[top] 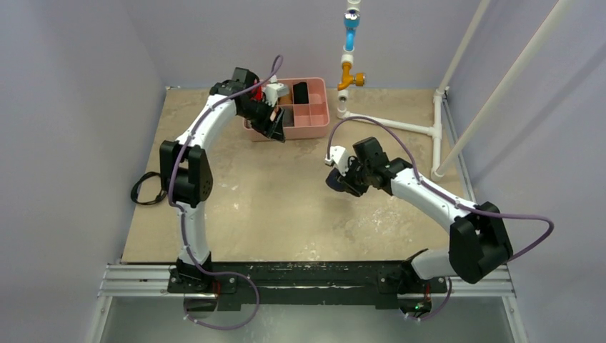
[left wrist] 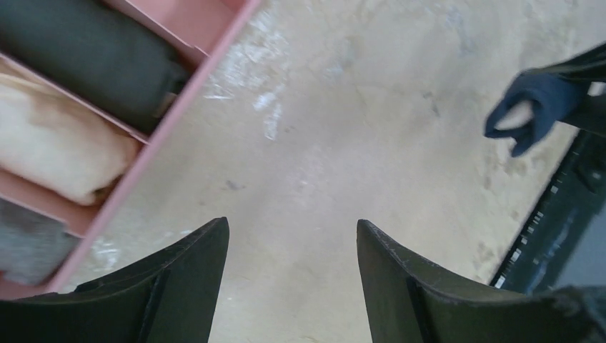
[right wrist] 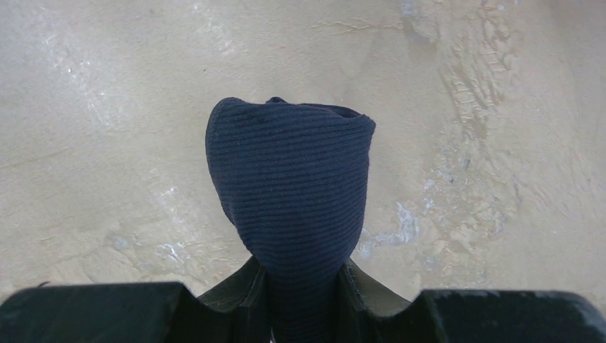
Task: Roll the underwear
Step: Pick up the underwear from the center of the board, then move the storage box to the center of the board.
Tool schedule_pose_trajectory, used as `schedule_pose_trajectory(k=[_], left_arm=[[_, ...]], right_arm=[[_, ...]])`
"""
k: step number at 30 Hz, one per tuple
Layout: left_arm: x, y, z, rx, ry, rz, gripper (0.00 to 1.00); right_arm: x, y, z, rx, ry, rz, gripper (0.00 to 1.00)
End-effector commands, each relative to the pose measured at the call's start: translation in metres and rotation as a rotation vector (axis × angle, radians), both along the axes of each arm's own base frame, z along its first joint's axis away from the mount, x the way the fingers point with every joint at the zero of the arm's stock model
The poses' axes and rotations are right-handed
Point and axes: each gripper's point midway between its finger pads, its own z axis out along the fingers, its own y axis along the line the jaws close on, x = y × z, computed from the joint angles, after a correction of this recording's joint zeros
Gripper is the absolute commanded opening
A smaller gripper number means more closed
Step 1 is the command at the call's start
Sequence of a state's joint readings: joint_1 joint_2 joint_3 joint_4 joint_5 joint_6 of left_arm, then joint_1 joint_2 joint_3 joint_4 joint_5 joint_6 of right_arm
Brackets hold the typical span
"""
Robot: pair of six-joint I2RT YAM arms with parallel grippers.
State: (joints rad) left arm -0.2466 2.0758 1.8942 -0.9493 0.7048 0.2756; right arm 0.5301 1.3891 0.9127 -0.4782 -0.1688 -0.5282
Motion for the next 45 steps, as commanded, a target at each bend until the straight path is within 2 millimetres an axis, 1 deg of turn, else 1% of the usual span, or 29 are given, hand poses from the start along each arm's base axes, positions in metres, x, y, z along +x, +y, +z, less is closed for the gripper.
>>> schedule_pose_trajectory(k=[1, 6, 8, 9, 12, 15, 18, 19, 21, 23, 27, 33, 37, 40, 42, 43, 44, 45], left_arm=[[0.051, 0.016, 0.017, 0.15, -0.234, 0.061, 0.65], [0.087, 0.029, 0.007, 0.254, -0.33, 0.084, 0.64], [0.098, 0.033, 0.0, 0.29, -0.357, 0.078, 0.64], [0.102, 0.034, 0.001, 0.301, -0.374, 0.074, 0.64], [0.108, 0.035, -0.007, 0.321, -0.382, 0.046, 0.63], [0.108, 0.033, -0.017, 0.328, -0.371, 0.01, 0.63], [0.104, 0.028, -0.033, 0.329, -0.329, -0.023, 0.63], [0.104, 0.027, -0.035, 0.33, -0.327, -0.03, 0.63], [0.1, 0.026, -0.044, 0.337, -0.303, -0.047, 0.62], [0.096, 0.024, -0.05, 0.339, -0.288, -0.062, 0.59], [0.083, 0.022, -0.057, 0.347, -0.259, -0.087, 0.47], [0.06, 0.019, -0.063, 0.334, -0.221, -0.104, 0.32], [0.039, 0.015, -0.07, 0.341, -0.19, -0.136, 0.22], [0.021, 0.014, -0.071, 0.346, -0.165, -0.148, 0.15], [0.007, 0.013, -0.073, 0.351, -0.144, -0.159, 0.11], [-0.001, 0.012, -0.069, 0.353, -0.144, -0.165, 0.08], [-0.009, 0.011, -0.073, 0.36, -0.131, -0.171, 0.06], [-0.018, 0.009, -0.071, 0.358, -0.13, -0.178, 0.04]], right_arm=[[0.006, 0.01, 0.029, 0.095, -0.046, -0.006, 0.0], [0.007, 0.003, 0.027, 0.104, -0.043, -0.022, 0.0], [0.008, 0.002, 0.028, 0.112, -0.042, -0.026, 0.0], [0.008, 0.001, 0.029, 0.115, -0.041, -0.028, 0.0], [0.01, -0.001, 0.027, 0.118, -0.03, -0.035, 0.0], [0.011, -0.003, 0.025, 0.117, -0.018, -0.04, 0.0], [0.012, -0.003, 0.024, 0.115, -0.013, -0.042, 0.0], [0.012, -0.004, 0.024, 0.114, -0.013, -0.042, 0.0], [0.011, -0.005, 0.023, 0.111, -0.008, -0.046, 0.0], [0.011, -0.007, 0.021, 0.11, -0.002, -0.049, 0.0], [0.011, -0.008, 0.02, 0.109, 0.005, -0.051, 0.0], [0.011, -0.009, 0.018, 0.107, 0.013, -0.048, 0.0], [0.01, -0.009, 0.017, 0.106, 0.024, -0.047, 0.0], [0.01, -0.01, 0.018, 0.107, 0.024, -0.049, 0.0], [0.009, -0.011, 0.018, 0.108, 0.024, -0.051, 0.0], [0.01, -0.011, 0.019, 0.11, 0.022, -0.054, 0.0], [0.009, -0.011, 0.02, 0.112, 0.024, -0.054, 0.0], [0.009, -0.01, 0.021, 0.115, 0.026, -0.052, 0.0]])
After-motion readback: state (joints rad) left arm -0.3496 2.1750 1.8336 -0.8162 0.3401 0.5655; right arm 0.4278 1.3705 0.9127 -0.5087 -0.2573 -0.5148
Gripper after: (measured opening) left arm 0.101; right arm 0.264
